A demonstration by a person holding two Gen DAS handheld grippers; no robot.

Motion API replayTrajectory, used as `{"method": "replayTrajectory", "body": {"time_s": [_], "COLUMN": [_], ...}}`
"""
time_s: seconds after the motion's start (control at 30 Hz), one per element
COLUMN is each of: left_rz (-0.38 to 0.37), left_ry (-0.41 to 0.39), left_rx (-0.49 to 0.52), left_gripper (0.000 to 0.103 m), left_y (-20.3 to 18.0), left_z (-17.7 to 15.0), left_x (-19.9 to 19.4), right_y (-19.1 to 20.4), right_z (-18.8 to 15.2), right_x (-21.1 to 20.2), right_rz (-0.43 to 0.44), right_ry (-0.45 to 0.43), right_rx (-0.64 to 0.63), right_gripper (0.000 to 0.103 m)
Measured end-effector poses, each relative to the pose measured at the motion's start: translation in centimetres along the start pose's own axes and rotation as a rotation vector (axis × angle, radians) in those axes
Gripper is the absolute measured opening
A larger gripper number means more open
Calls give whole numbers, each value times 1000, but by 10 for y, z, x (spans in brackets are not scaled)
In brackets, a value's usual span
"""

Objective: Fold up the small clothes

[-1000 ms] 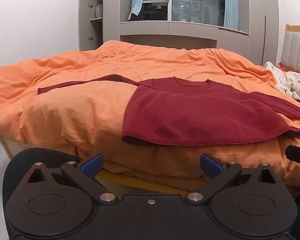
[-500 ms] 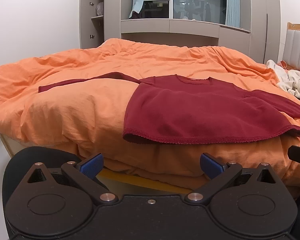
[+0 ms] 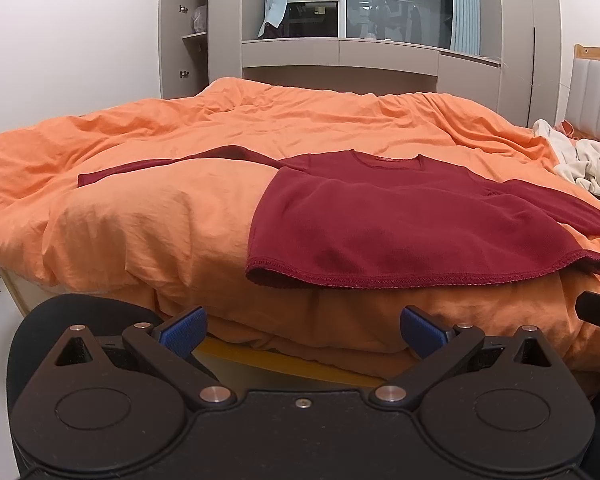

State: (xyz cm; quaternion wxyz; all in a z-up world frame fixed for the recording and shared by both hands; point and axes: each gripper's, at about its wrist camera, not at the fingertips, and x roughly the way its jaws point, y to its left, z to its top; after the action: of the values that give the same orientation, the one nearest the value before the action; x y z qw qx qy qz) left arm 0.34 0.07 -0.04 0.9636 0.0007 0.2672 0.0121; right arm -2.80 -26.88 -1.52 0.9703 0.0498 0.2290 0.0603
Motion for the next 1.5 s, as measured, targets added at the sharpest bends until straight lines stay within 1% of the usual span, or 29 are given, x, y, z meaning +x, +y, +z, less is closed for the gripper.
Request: {"method": "replayTrajectory", "body": {"time_s": [1.27, 1.5], "left_rz": [0, 3], "left_ry": [-1, -1], "left_rx": [1, 19], "left_gripper": [103, 103], "left_y": [0, -2], "left_z": [0, 5], "left_x": [0, -2], "right_y": [0, 0], "right_z": [0, 1], "right_x": [0, 0], "right_rz": [5, 6], "right_ry": [0, 7], "right_rx": [1, 9], "right_gripper": [103, 103]}}
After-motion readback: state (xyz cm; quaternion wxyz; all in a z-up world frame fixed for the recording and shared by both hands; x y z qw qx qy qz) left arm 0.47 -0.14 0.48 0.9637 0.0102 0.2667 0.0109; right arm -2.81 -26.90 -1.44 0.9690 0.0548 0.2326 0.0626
